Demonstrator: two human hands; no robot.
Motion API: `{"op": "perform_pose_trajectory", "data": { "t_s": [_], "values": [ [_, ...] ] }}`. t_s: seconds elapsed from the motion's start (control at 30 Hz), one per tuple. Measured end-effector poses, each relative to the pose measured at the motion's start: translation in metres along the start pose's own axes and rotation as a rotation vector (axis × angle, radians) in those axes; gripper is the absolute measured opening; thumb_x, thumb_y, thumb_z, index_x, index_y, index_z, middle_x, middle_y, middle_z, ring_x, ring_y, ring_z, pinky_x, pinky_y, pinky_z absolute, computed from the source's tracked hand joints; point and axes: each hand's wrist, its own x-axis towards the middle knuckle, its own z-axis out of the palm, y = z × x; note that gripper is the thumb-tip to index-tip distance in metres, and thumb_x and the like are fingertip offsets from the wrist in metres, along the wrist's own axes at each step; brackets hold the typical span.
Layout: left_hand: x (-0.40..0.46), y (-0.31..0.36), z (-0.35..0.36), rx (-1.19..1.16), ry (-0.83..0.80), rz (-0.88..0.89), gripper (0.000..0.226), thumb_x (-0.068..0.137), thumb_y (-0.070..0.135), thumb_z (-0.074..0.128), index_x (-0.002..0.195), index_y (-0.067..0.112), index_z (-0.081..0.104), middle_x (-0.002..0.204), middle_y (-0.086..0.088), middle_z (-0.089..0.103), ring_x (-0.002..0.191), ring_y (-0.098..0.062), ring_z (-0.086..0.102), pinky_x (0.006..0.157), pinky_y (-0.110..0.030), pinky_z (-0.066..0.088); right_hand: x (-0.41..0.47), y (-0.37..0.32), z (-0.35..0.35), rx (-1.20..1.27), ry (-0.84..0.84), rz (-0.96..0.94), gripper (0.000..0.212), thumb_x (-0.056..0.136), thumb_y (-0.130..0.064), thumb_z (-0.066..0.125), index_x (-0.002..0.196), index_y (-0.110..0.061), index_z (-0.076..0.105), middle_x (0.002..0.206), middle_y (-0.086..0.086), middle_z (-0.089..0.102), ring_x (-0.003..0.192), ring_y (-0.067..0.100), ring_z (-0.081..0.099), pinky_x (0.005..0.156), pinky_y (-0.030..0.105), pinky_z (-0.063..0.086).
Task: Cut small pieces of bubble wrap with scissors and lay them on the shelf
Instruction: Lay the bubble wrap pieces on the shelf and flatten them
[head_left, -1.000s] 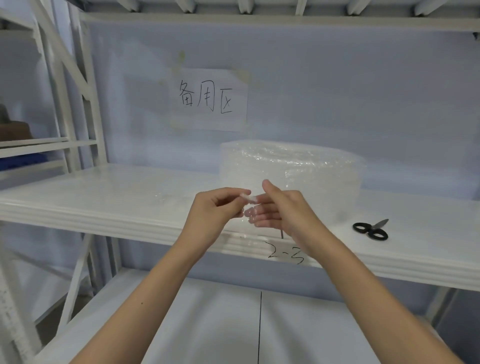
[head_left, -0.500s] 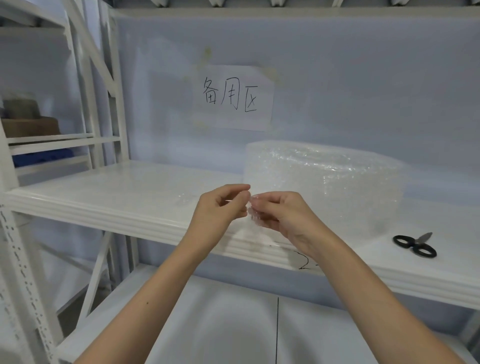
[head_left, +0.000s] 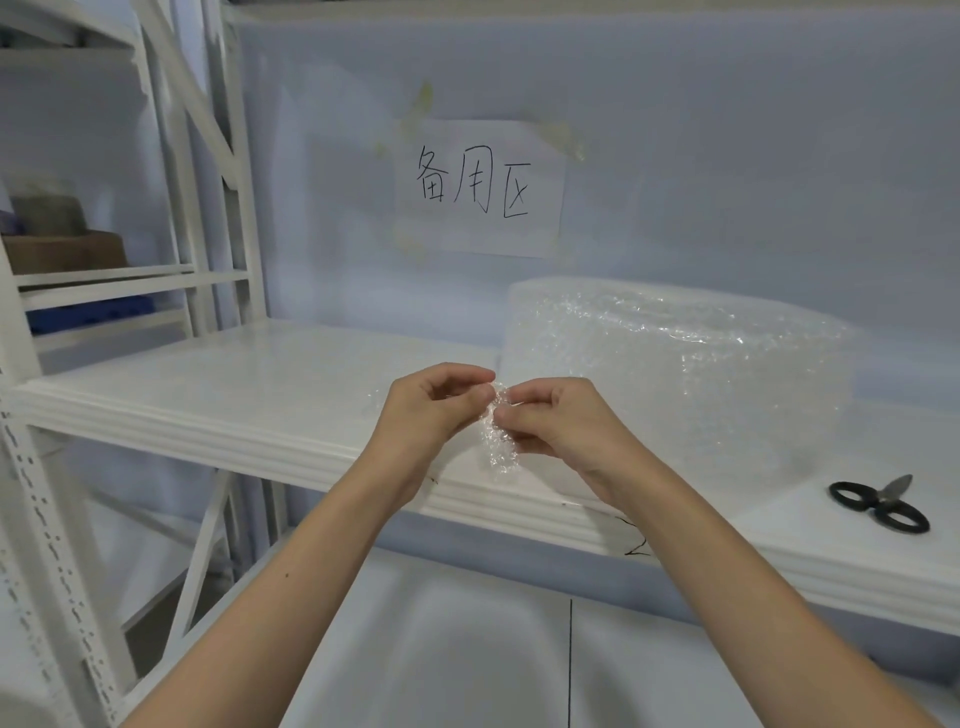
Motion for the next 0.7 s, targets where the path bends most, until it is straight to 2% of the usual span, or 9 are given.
{"op": "perform_pose_trajectory", "data": {
  "t_s": [0.13, 0.33, 0.53, 0.7],
  "values": [
    [0.005, 0.002, -0.009, -0.02, 0.019, 0.015, 0.014, 0.086, 0.002, 0.07, 0.097, 0.009, 0.074, 0.078, 0.002, 0.069, 0.077, -0.011, 0.067, 0.08, -0.02, 0.055, 0.009, -0.002, 0.007, -0.015, 0.013, -0.012, 0.012, 0.082, -0.004, 0.071, 0.094, -0.007, 0.07, 0.077, 0.008, 0.069, 0.066, 0.016, 0.063, 0.073, 0.027, 0.059],
    [0.012, 0.009, -0.046, -0.073, 0.143, 0.025, 0.01, 0.09, -0.001, 0.064, 0.093, 0.005, 0.072, 0.081, -0.003, 0.064, 0.074, -0.012, 0.063, 0.082, -0.022, 0.059, 0.024, 0.002, 0.02, 0.003, 0.099, -0.003, 0.026, 0.079, -0.004, 0.073, 0.103, -0.009, 0.066, 0.07, 0.009, 0.067, 0.054, 0.013, 0.058, 0.063, 0.026, 0.055],
    [0.029, 0.01, -0.072, -0.042, 0.194, 0.052, 0.012, 0.092, -0.003, 0.059, 0.095, 0.004, 0.069, 0.084, -0.011, 0.059, 0.077, -0.018, 0.06, 0.083, -0.025, 0.06, 0.042, 0.008, 0.026, 0.011, 0.122, -0.002, 0.025, 0.079, -0.004, 0.072, 0.103, -0.011, 0.065, 0.072, 0.01, 0.067, 0.054, 0.014, 0.057, 0.063, 0.027, 0.055],
    [0.046, 0.007, -0.084, -0.055, 0.225, 0.06, 0.013, 0.096, 0.006, 0.056, 0.096, 0.004, 0.069, 0.084, -0.008, 0.062, 0.078, -0.016, 0.062, 0.082, -0.026, 0.06, 0.058, 0.014, 0.027, -0.009, 0.122, 0.019, 0.032, 0.078, -0.004, 0.073, 0.108, -0.012, 0.064, 0.076, 0.011, 0.069, 0.057, 0.015, 0.058, 0.065, 0.028, 0.056]
  ]
}}
